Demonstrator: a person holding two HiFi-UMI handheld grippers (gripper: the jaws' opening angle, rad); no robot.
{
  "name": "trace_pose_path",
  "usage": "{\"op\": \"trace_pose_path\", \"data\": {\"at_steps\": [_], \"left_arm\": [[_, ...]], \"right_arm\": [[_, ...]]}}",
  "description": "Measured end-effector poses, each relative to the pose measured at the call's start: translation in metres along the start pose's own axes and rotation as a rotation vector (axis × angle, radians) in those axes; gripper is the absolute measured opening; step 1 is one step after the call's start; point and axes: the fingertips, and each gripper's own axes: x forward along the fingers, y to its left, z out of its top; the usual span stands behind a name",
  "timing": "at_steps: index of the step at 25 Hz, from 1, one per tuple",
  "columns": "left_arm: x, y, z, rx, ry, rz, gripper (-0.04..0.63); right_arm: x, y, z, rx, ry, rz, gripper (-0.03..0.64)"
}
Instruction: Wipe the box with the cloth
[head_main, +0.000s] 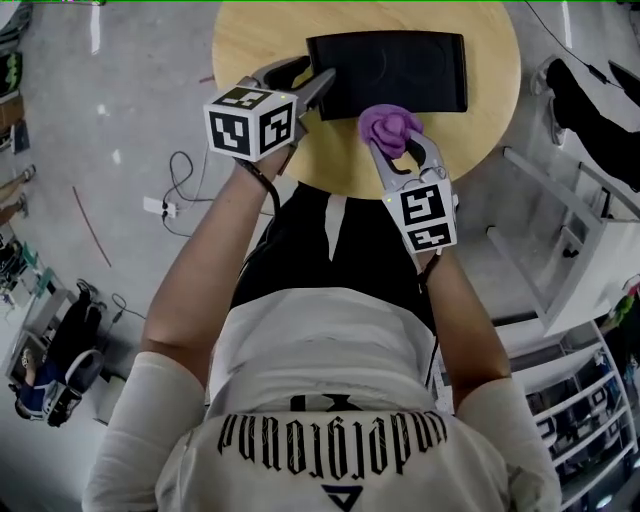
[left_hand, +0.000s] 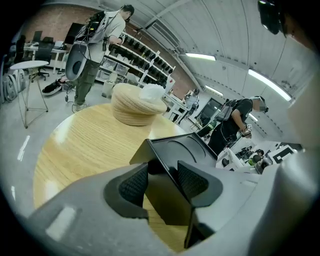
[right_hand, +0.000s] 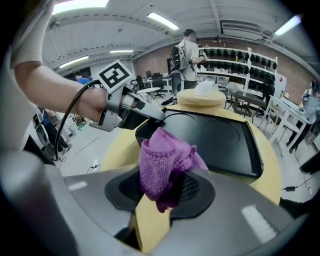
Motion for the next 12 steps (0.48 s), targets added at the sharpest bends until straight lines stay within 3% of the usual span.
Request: {"op": "trace_pose_path", "data": {"at_steps": [5, 12], "left_arm": [[0.001, -0.002, 0.002, 0.006, -0.012, 0.002, 0.201], [0.000, -0.005, 0.003, 0.006, -0.018, 0.007, 0.199]], "right_arm": [[0.026, 0.007, -0.002, 0.050, -0.001, -0.040, 0.129], [0.056, 0.051, 0.001, 0.044, 0.030, 0.004, 0.129]]}}
